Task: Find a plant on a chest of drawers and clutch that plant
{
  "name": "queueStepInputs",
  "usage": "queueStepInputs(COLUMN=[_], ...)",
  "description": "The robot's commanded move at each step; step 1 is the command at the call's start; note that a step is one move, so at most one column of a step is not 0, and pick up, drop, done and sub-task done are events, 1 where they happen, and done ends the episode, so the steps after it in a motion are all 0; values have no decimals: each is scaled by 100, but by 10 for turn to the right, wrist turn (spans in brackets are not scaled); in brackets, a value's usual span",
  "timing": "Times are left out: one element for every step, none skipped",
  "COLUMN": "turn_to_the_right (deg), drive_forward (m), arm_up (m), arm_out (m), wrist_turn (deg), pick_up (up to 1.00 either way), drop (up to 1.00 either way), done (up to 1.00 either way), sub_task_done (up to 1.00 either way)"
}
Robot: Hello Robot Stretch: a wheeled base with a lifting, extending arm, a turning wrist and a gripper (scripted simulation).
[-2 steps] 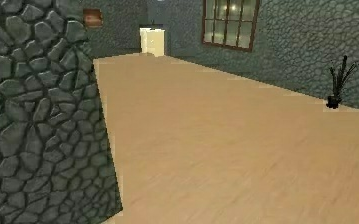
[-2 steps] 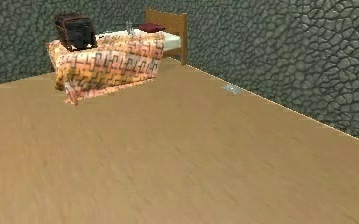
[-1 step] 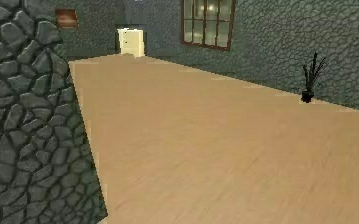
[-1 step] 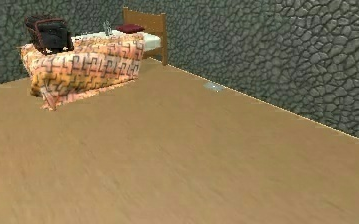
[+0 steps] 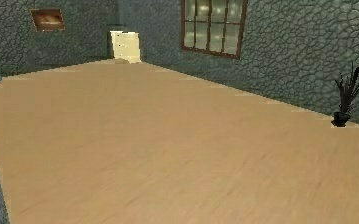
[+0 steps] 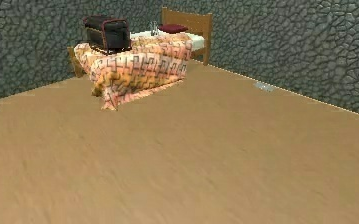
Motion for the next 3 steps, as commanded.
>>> queueStepInputs(turn_to_the_right=[300, 0, -270], drive_forward=[0, 5, 0], arm_up=[0, 0, 0], arm_out=[0, 0, 0], wrist_turn=[0, 0, 0], pick_up=[0, 0, 0], drop=[0, 0, 0], done=[0, 0, 0], sub_task_done=[0, 0, 0])
